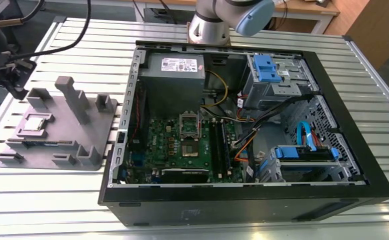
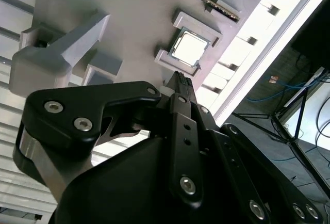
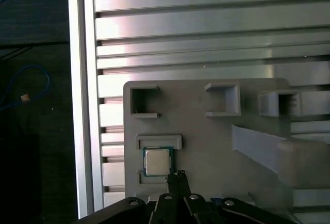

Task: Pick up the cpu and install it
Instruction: 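Reach for the cpu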

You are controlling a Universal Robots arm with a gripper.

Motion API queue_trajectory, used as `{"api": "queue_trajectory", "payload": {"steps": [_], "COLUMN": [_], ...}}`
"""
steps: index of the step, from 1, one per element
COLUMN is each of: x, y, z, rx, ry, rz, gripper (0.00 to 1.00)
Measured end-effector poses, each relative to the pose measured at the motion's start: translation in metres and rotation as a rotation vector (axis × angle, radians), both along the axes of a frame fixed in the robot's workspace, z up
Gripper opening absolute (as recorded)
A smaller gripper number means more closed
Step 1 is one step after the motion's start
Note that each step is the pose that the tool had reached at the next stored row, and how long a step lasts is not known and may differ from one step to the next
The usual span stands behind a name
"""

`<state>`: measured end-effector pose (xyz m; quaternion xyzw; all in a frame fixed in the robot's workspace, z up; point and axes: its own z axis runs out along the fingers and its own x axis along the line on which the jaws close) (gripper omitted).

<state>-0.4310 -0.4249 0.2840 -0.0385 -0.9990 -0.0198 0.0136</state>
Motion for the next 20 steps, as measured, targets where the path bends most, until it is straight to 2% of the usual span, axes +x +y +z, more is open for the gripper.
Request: {"api": "queue_trajectory", "payload": {"steps": [6, 11, 20], "x": [0.0000, -0.0001, -0.0011], "y": [-0.0096, -0.0148, -0.0171], "z": [-0.0094, -0.0184, -0.0314], "rx": [0.0000, 0.0000, 0.0000], "ry": [0.0000, 0.0000, -0.0001], "rz": [0.000, 0.000, 0.000], "gripper": [0.11, 0.11, 0.11]}}
